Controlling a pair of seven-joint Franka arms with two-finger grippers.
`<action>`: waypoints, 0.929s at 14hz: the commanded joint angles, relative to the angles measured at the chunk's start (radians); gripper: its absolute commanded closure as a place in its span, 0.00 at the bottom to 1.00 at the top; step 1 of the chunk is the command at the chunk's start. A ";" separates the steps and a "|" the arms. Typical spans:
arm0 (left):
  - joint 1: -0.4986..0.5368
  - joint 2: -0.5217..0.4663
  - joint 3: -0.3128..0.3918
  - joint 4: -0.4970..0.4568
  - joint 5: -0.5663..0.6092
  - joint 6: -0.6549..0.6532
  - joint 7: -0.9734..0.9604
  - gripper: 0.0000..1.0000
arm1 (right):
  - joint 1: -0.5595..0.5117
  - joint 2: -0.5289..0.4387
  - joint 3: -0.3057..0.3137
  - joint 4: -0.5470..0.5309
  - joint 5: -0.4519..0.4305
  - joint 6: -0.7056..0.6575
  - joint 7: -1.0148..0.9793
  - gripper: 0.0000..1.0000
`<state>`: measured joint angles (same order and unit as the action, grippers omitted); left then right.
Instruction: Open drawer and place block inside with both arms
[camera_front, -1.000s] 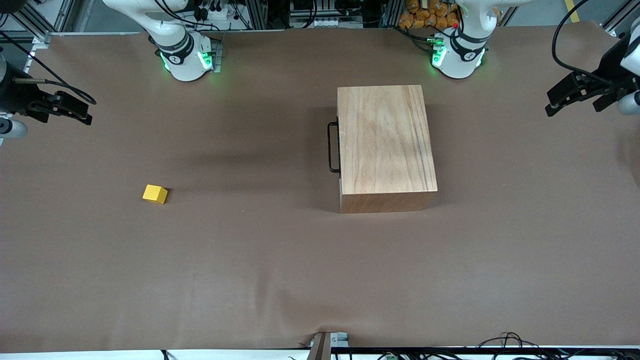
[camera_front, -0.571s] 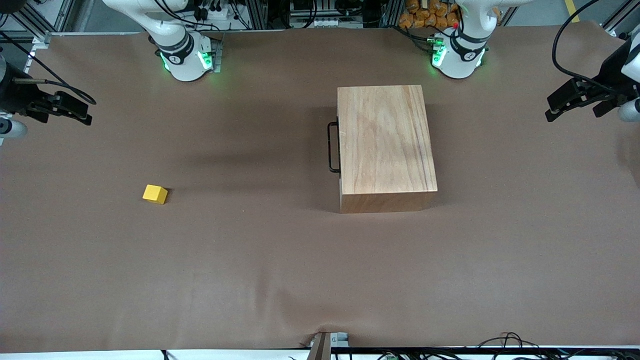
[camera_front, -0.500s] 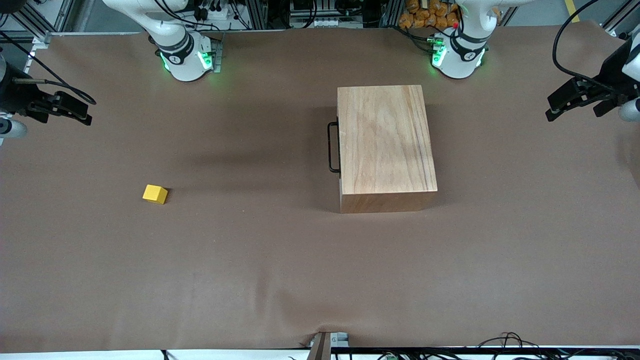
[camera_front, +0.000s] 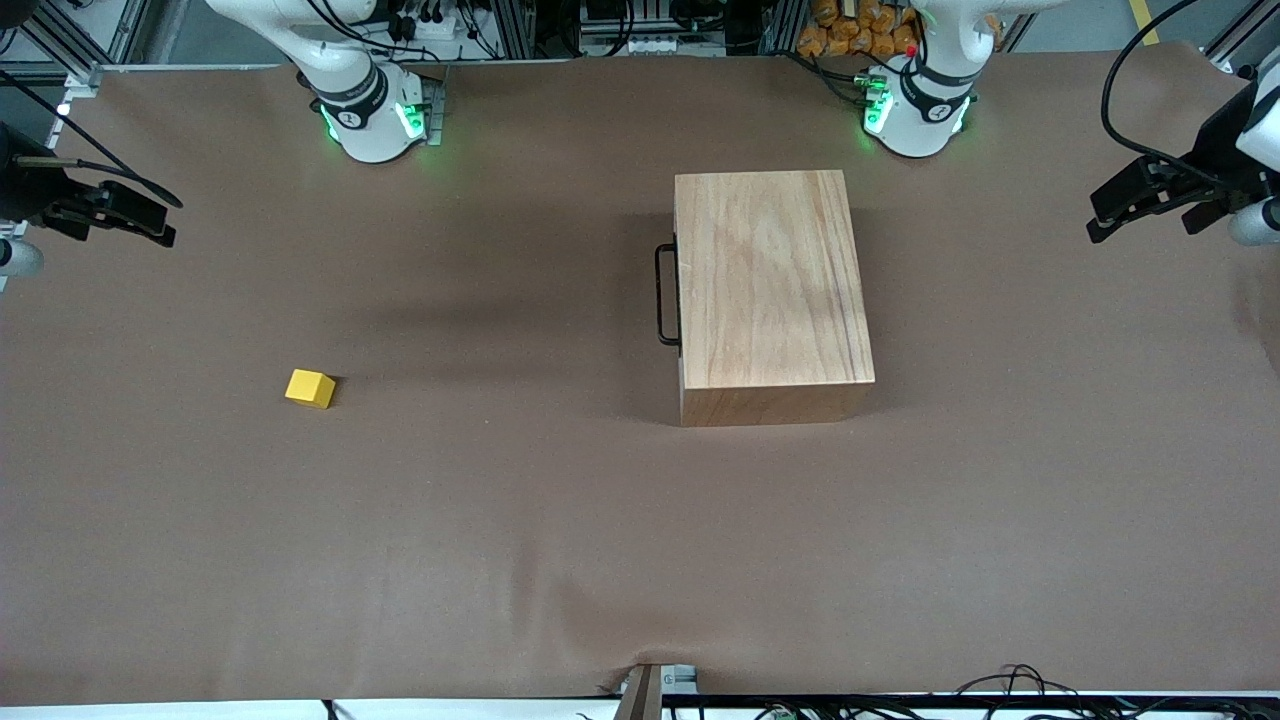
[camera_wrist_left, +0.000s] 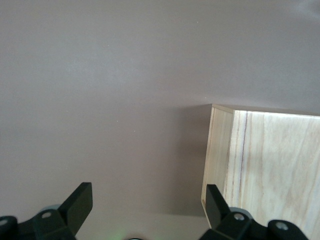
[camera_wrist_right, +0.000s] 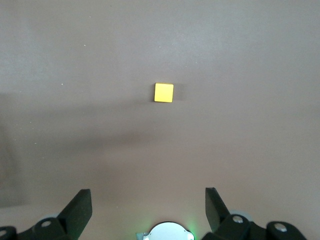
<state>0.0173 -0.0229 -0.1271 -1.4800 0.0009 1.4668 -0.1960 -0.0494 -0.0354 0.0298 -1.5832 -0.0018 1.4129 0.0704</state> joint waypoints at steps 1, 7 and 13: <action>-0.010 0.006 -0.031 0.014 -0.001 -0.019 -0.017 0.00 | -0.026 -0.006 0.016 -0.012 -0.010 -0.018 -0.004 0.00; -0.121 0.127 -0.141 0.105 0.004 -0.011 -0.286 0.00 | -0.078 0.022 0.016 -0.037 -0.010 -0.009 -0.004 0.00; -0.364 0.305 -0.140 0.211 0.007 0.022 -0.479 0.00 | -0.081 0.043 0.016 -0.037 -0.009 0.015 -0.004 0.00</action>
<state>-0.2925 0.2108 -0.2736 -1.3486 0.0000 1.4823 -0.6548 -0.1114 0.0113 0.0305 -1.6187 -0.0018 1.4226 0.0696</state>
